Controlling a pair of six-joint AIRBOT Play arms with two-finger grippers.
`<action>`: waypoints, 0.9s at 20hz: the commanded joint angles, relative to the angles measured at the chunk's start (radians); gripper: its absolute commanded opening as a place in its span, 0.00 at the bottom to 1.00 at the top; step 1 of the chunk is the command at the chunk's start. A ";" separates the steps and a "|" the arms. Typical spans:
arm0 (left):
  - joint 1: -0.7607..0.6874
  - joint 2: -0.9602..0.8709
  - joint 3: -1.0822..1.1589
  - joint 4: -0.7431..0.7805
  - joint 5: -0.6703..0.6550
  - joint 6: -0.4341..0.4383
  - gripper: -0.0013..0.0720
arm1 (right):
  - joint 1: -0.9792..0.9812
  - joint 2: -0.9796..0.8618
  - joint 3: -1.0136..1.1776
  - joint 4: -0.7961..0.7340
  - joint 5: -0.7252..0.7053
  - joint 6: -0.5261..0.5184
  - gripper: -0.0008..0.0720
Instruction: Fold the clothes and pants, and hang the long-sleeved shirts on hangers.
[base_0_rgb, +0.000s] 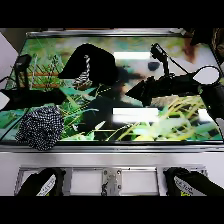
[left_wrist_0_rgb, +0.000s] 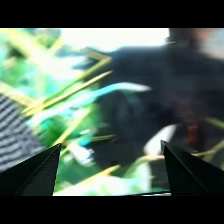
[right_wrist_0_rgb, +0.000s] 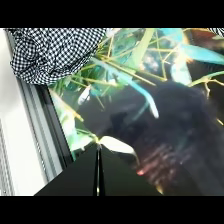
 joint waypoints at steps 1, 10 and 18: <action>0.188 0.019 -0.073 0.188 -0.096 -0.074 0.96 | 0.001 -0.001 0.000 0.001 0.000 0.000 0.03; 0.282 -0.086 -0.381 0.118 0.195 -0.092 0.96 | 0.001 -0.001 0.000 0.001 0.001 0.000 0.03; 0.157 -0.156 -0.302 0.117 0.143 -0.124 0.03 | 0.001 -0.001 0.000 0.001 0.001 0.000 0.03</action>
